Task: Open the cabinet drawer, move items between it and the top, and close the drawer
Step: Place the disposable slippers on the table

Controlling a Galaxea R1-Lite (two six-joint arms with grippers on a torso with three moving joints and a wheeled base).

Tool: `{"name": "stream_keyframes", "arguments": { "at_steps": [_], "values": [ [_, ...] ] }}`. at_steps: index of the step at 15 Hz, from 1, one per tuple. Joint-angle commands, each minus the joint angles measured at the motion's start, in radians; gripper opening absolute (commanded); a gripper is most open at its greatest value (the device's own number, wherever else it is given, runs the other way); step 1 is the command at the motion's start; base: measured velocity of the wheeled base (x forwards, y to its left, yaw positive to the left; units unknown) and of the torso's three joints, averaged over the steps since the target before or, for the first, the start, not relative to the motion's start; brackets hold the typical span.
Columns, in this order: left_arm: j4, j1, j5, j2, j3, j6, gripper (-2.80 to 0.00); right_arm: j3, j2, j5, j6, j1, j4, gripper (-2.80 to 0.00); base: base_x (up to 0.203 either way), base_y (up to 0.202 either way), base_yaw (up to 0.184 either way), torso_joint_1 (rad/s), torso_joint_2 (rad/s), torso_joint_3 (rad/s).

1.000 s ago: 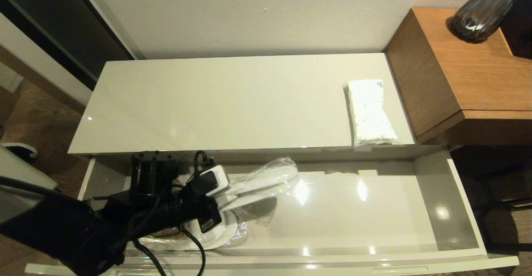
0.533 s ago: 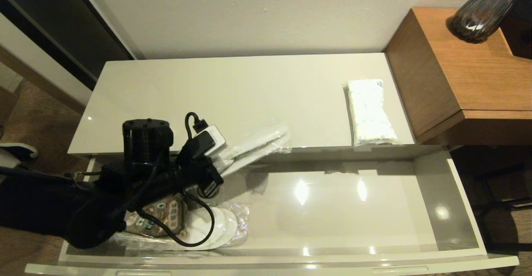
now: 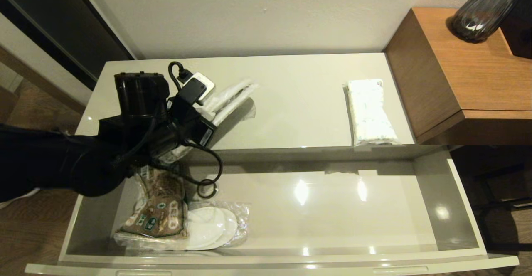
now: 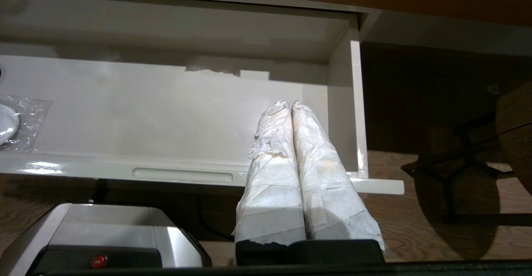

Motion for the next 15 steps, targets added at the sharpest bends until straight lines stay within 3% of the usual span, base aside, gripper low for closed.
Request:
{"name": "stream_keyframes", "arguments": {
  "at_steps": [1,4,7,10,15],
  "values": [
    [0.009,0.016,0.022,0.068,-0.083,-0.004,-2.80,0.002,0.001,0.000,-0.001,-0.001,-0.001,-2.80,0.000,0.000,0.000,0.000,0.00,0.000],
    [0.020,0.032,0.061,0.139,-0.140,-0.033,-2.80,0.002,0.001,0.001,-0.001,0.000,-0.001,-2.80,0.000,0.000,0.000,0.000,0.00,0.000],
    [0.121,0.059,0.107,0.204,-0.262,-0.142,-2.80,0.002,0.001,0.000,-0.001,0.000,-0.001,-2.80,0.000,0.000,0.000,0.000,0.00,0.000],
    [0.198,0.094,0.115,0.275,-0.396,-0.198,-2.80,0.002,0.001,0.001,-0.001,0.000,-0.002,-2.80,0.000,0.000,0.000,0.000,0.00,0.000],
    [0.203,0.103,0.106,0.292,-0.395,-0.210,-2.80,0.002,0.001,0.000,-0.001,0.000,-0.001,-2.80,0.000,0.000,0.000,0.000,0.00,0.000]
  ]
}}
